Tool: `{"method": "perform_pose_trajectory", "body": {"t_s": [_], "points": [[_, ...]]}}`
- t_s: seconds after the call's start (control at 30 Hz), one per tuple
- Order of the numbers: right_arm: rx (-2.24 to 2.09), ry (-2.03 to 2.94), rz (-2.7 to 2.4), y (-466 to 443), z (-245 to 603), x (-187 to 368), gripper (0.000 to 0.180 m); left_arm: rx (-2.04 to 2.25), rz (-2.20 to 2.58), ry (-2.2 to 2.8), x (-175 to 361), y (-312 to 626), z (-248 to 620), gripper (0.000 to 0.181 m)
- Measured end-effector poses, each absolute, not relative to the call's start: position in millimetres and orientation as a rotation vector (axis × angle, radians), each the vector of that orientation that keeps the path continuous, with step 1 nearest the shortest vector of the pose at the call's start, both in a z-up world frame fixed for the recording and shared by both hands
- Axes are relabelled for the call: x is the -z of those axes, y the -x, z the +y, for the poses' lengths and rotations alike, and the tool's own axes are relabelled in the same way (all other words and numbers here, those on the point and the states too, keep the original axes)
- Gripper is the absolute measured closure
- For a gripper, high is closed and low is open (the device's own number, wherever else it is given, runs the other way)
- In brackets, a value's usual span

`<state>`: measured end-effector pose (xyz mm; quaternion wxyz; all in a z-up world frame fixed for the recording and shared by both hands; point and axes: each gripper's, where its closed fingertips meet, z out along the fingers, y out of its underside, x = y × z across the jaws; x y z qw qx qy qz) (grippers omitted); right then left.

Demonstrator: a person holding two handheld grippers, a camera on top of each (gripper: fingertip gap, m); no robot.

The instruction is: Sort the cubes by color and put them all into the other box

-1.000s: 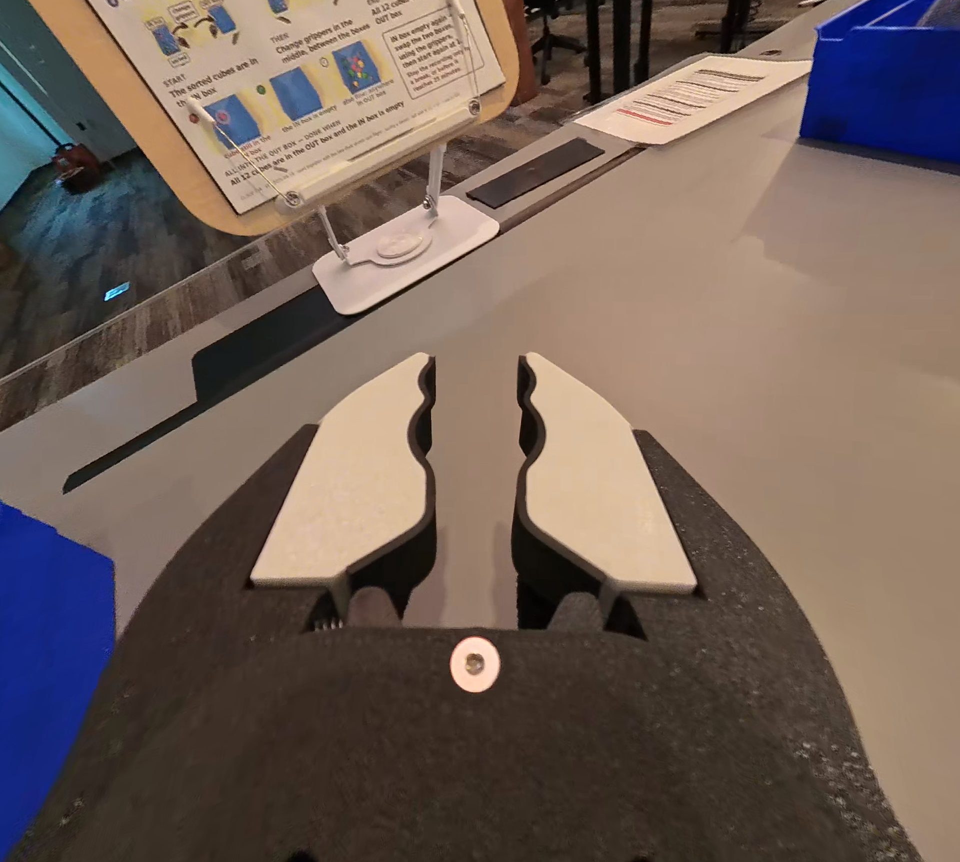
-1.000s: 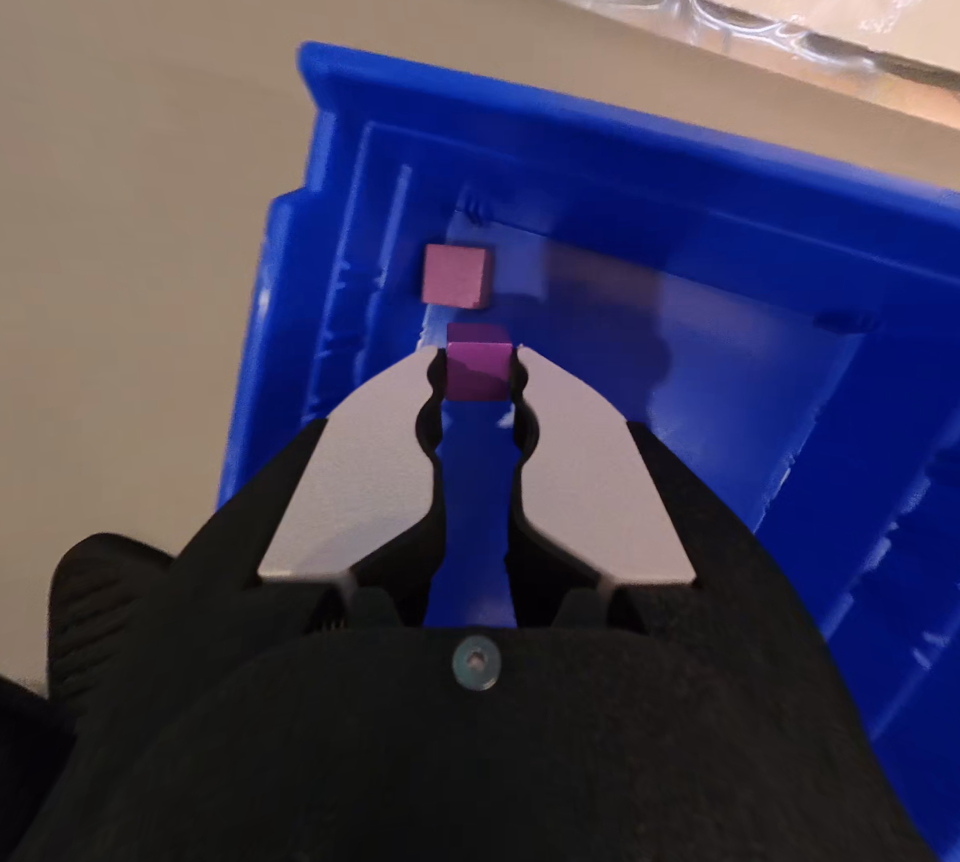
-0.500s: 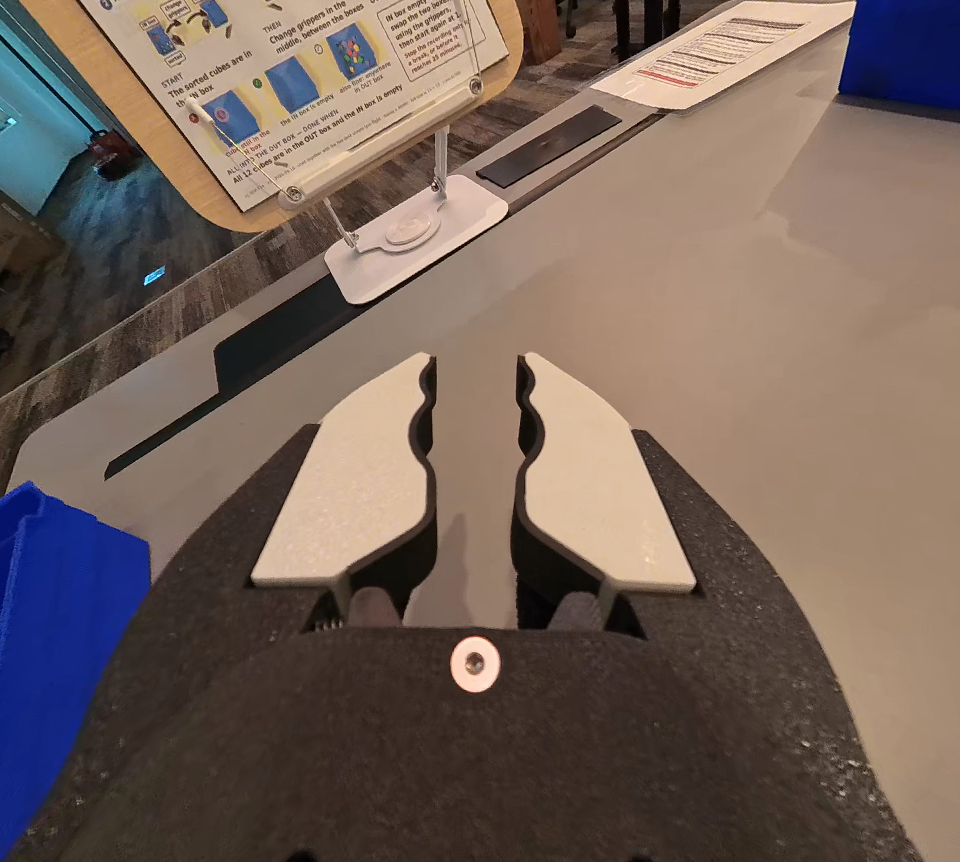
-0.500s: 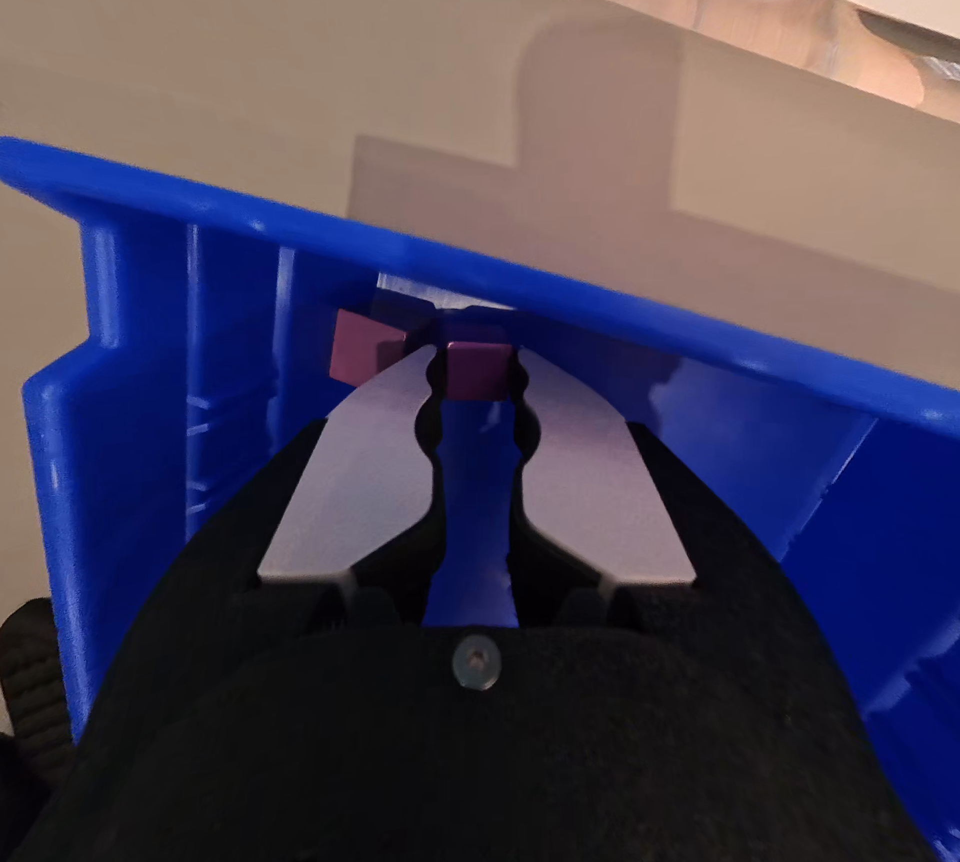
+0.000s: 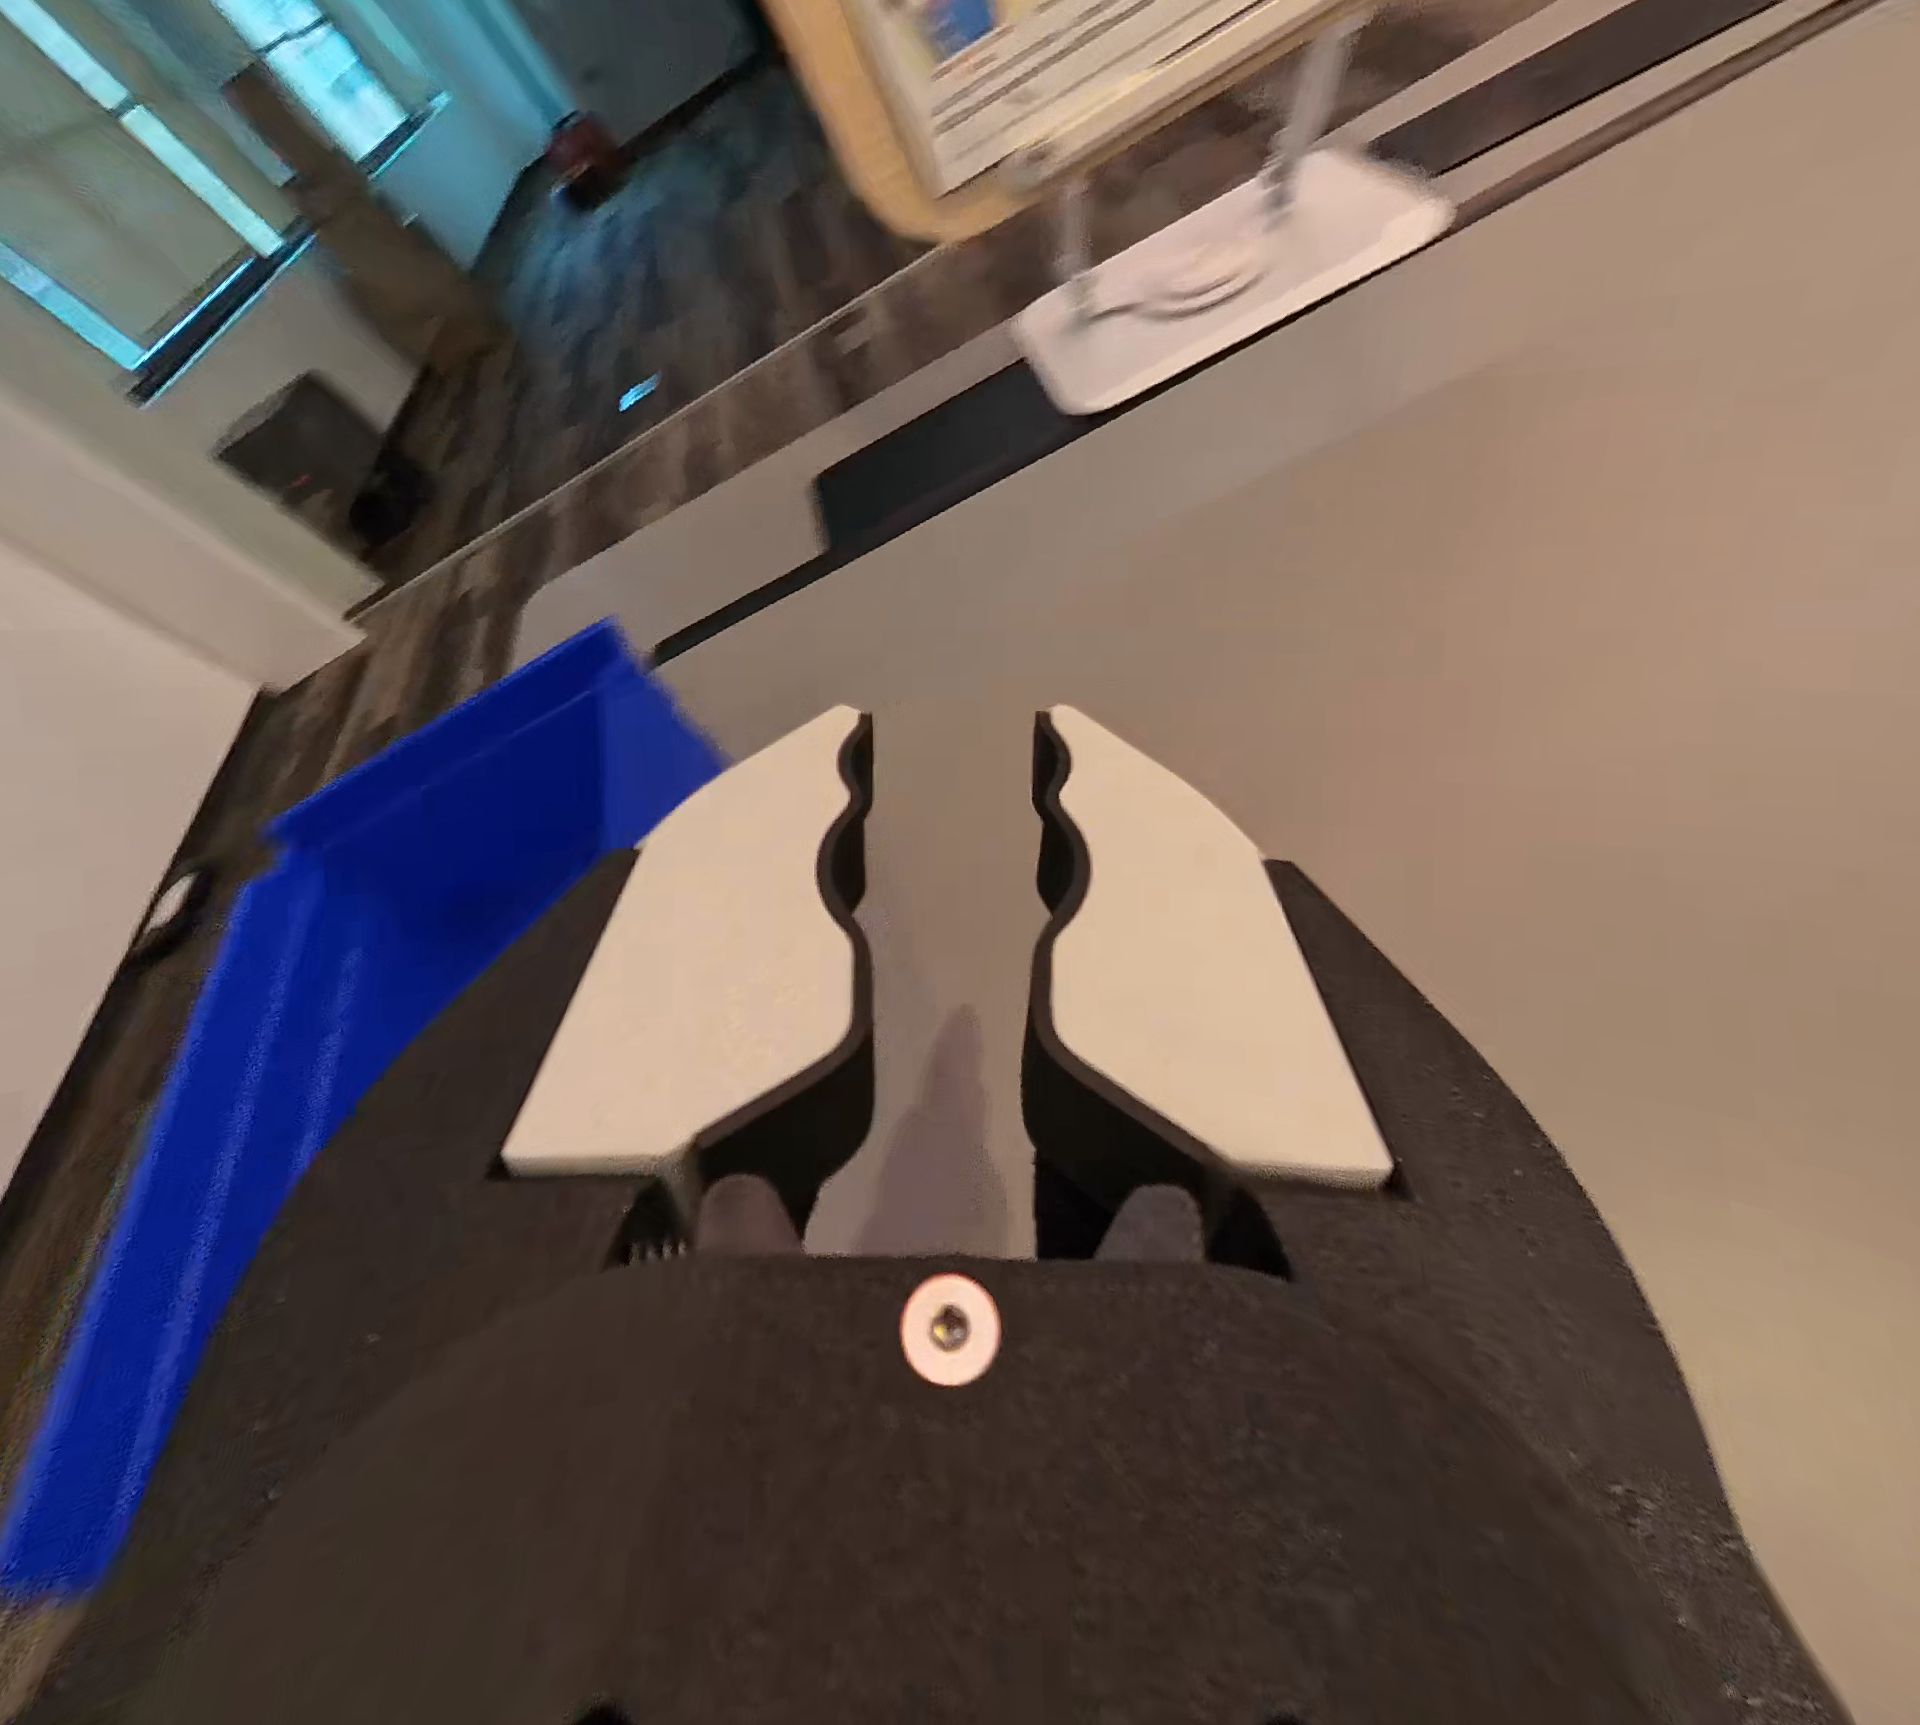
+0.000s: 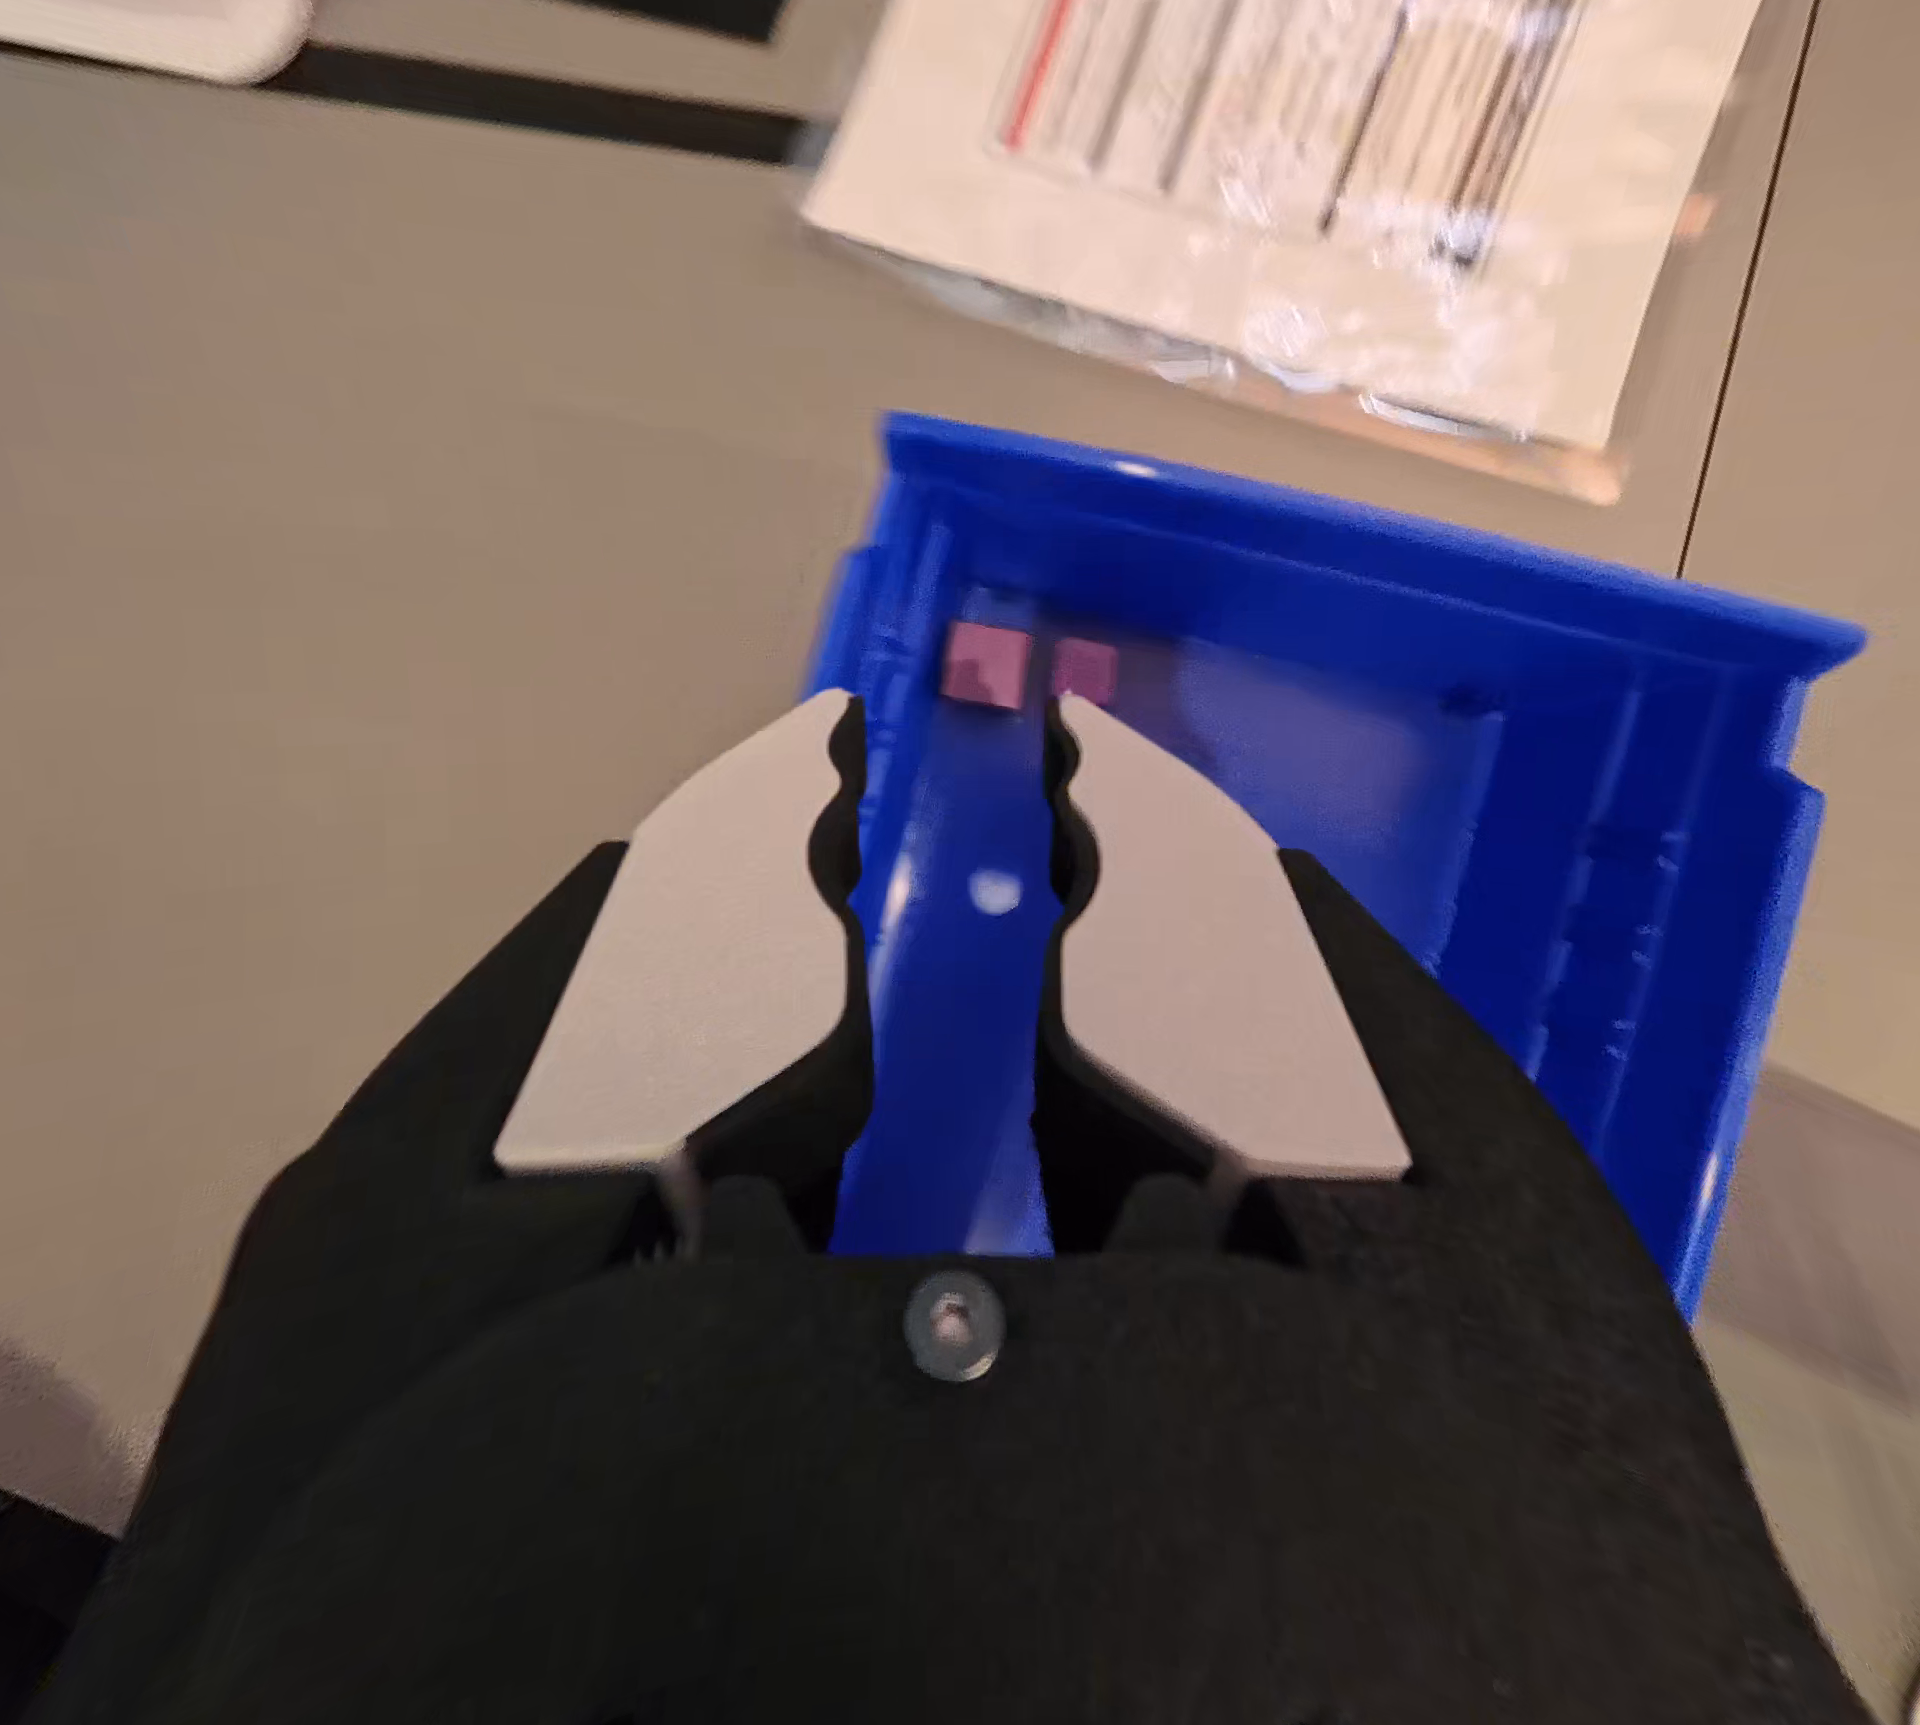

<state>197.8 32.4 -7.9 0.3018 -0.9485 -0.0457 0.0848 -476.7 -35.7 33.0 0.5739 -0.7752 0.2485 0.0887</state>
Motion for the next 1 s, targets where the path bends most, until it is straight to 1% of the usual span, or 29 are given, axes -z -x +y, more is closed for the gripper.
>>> {"method": "perform_pose_trajectory", "body": {"t_s": [0.07, 0.17, 0.33, 0.53, 0.67, 0.73, 0.87, 1.0], "points": [[-0.254, 2.430, -0.196, -166.5, 23.6, -21.8, 0.147, -0.342, 0.506, 1.878, -38.4, 526.8, -38.2, 0.152], [-0.364, 2.319, -0.388, -100.6, 8.6, -54.8, 0.147, -0.472, 0.515, 2.024, -36.3, 595.6, -45.5, 0.152], [-0.492, 2.139, -0.690, 9.6, -5.7, -88.9, 0.147, -0.601, 0.528, 2.472, 5.2, 703.1, -57.5, 0.153], [-0.557, 2.021, -0.909, 96.4, -20.9, -100.5, 0.147, -0.531, 0.489, 2.800, 63.2, 756.0, -50.2, 0.152], [-0.545, 2.035, -0.931, 110.9, -21.6, -93.2, 0.147, -0.376, 0.383, 2.878, 86.7, 761.6, -32.3, 0.154], [-0.534, 2.049, -0.943, 108.9, -24.7, -87.6, 0.147, -0.372, 0.373, 2.896, 95.2, 766.4, -26.2, 0.156], [-0.517, 2.063, -0.918, 99.0, -28.4, -85.2, 0.147, -0.364, 0.365, 2.967, 110.5, 776.0, -25.9, 0.152], [-0.528, 2.059, -0.907, 95.1, -29.1, -85.6, 0.147, -0.333, 0.341, 2.983, 116.8, 779.0, -21.3, 0.152]]}}
